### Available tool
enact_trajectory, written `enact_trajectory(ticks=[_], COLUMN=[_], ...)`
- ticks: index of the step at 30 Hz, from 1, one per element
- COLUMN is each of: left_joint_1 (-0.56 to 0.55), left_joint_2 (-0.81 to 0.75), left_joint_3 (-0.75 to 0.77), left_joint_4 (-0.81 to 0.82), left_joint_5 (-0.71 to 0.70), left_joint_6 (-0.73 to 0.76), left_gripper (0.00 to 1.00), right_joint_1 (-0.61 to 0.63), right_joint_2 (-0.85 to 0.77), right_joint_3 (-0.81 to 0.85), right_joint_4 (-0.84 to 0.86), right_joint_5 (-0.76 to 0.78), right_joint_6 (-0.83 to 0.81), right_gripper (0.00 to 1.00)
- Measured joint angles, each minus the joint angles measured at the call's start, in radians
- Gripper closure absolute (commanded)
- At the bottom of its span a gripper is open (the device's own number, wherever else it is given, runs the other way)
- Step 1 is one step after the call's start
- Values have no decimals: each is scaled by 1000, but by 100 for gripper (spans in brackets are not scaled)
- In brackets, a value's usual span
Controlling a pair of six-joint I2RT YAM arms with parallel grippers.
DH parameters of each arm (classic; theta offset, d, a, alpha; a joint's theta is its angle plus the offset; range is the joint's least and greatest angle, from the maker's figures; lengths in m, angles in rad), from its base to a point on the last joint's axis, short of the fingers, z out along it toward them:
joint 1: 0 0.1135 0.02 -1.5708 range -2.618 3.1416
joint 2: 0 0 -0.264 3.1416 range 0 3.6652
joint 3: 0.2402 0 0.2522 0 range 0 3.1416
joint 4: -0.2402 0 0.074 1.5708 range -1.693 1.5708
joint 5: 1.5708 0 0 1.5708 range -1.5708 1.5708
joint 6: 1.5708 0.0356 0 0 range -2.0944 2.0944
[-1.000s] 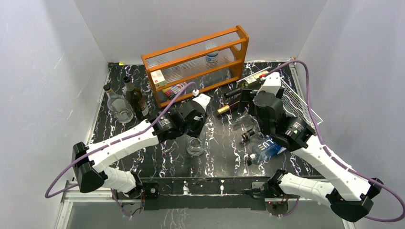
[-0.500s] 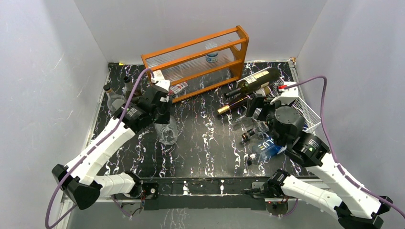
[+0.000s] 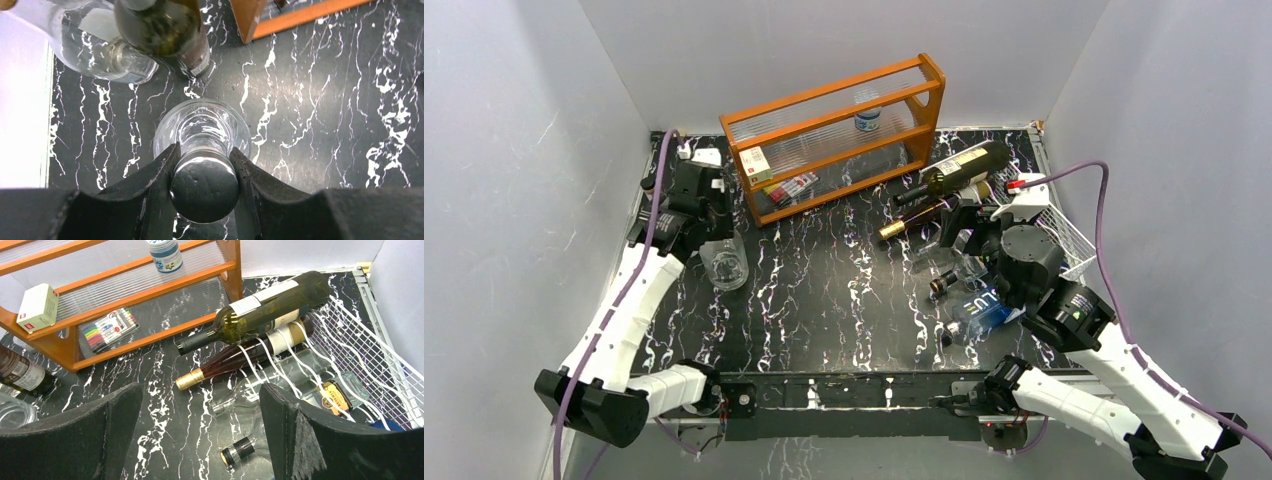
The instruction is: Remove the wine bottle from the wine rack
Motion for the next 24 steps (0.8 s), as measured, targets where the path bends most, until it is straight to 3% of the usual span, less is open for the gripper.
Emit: enact_trajectory(ticks=[14, 18, 24], left_joint_1=[304, 334, 335], left_joint_2=[63, 79, 81], left_joint_3=[-77, -80, -130], left_joint_4=[162, 209, 262], left_joint_5=[89, 94, 93], left_joint_6=[-14, -23, -22], left_gripper=[100, 100, 73], right_joint_1=[0, 0, 0], right_joint_2=[-11, -2, 3], right_joint_3=[0, 0, 0], right_joint_4=[-24, -24, -24], right_joint_5=[-3, -5, -7], right_joint_6=[-5, -8, -7], right_gripper=[2, 2, 2])
